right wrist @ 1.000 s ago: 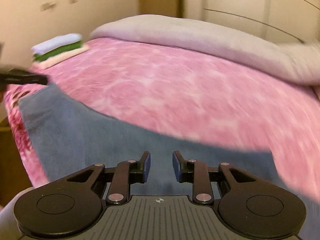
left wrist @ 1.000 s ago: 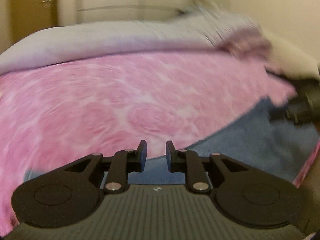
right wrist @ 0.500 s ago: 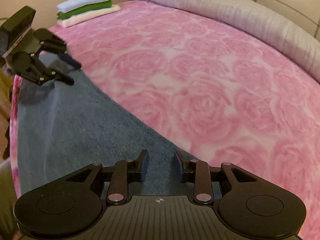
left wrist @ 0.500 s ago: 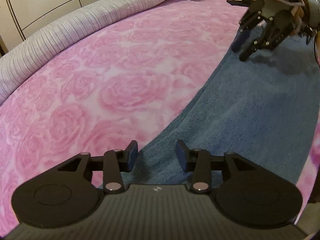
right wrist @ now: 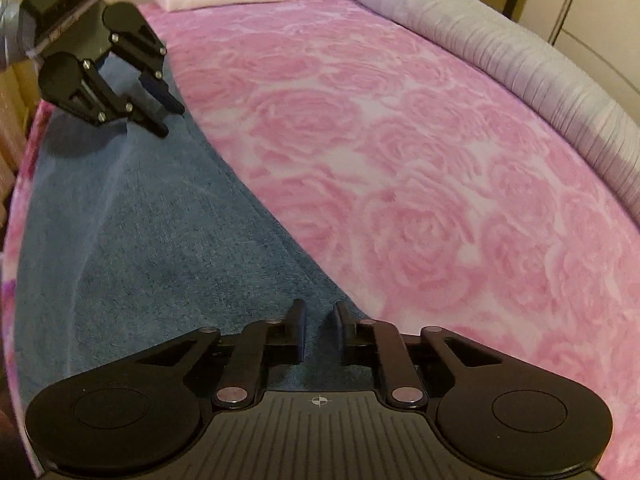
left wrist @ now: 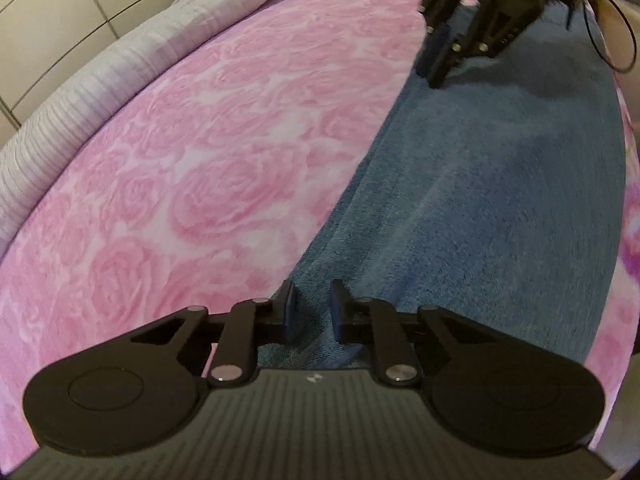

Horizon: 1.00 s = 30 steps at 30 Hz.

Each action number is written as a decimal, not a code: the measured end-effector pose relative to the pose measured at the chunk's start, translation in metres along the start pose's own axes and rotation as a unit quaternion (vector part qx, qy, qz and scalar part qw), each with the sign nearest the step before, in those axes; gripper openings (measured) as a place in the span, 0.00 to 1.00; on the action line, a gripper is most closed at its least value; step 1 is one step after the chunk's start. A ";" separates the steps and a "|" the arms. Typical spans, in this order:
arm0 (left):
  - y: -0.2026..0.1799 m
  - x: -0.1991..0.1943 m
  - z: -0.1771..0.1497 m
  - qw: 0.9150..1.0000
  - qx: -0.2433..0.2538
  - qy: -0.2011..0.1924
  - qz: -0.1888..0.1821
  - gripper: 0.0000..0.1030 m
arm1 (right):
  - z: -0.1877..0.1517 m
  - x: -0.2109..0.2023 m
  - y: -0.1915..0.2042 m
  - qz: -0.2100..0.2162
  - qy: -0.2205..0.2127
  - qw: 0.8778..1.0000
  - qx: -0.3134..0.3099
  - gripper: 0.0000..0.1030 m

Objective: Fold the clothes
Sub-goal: 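Lift the hems with both tools and carry them toward the waistband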

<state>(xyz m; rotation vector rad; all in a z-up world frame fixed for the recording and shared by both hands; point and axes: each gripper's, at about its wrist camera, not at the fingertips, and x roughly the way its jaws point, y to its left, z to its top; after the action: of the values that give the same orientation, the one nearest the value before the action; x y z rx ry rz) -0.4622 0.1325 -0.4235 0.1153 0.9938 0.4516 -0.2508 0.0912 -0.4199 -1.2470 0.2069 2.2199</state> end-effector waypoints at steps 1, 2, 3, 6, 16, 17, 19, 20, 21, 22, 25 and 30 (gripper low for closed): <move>0.000 0.000 0.001 1.000 0.002 0.001 -0.001 0.13 | 0.001 0.001 0.001 -0.006 0.000 1.000 -0.009 0.13; 0.002 0.001 0.001 1.000 0.000 0.002 -0.006 0.13 | 0.002 0.003 0.001 -0.006 0.001 1.000 -0.017 0.13; 0.004 0.001 0.001 1.000 -0.003 0.002 -0.011 0.13 | 0.002 0.005 0.000 0.002 0.004 1.000 -0.022 0.14; 0.009 0.003 0.002 1.000 0.000 0.007 -0.027 0.13 | 0.004 0.011 -0.004 0.021 0.009 0.999 -0.030 0.14; 0.036 0.019 0.017 0.993 0.001 0.048 -0.111 0.15 | 0.009 0.022 -0.023 0.071 0.005 0.997 -0.013 0.15; 0.037 0.021 0.018 0.992 0.002 0.052 -0.116 0.14 | 0.010 0.023 -0.024 0.076 0.007 0.997 -0.011 0.15; 0.030 0.018 0.019 0.993 0.024 0.047 -0.107 0.12 | 0.012 0.024 -0.024 0.078 0.010 0.997 -0.015 0.09; 0.024 0.015 0.017 0.994 0.036 0.040 -0.096 0.11 | 0.012 0.023 -0.020 0.070 0.009 0.997 -0.025 0.05; 0.018 0.011 0.015 0.995 0.047 0.033 -0.084 0.09 | 0.012 0.022 -0.016 0.062 0.008 0.997 -0.035 0.01; 0.015 0.007 0.012 0.996 0.048 0.025 -0.072 0.05 | 0.012 0.020 -0.012 0.051 0.005 0.998 -0.046 0.00; 0.012 -0.007 0.007 0.999 0.032 -0.012 -0.029 0.01 | 0.007 0.012 0.000 0.011 -0.014 0.997 -0.070 0.00; 0.019 -0.015 0.002 0.998 -0.028 -0.052 0.008 0.01 | 0.005 -0.005 -0.001 -0.041 -0.059 0.996 -0.057 0.00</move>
<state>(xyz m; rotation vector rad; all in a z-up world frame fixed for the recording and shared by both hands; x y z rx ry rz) -0.4738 0.1434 -0.4052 0.0956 0.8791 0.4819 -0.2522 0.0923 -0.4128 -1.1558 -0.0175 2.2514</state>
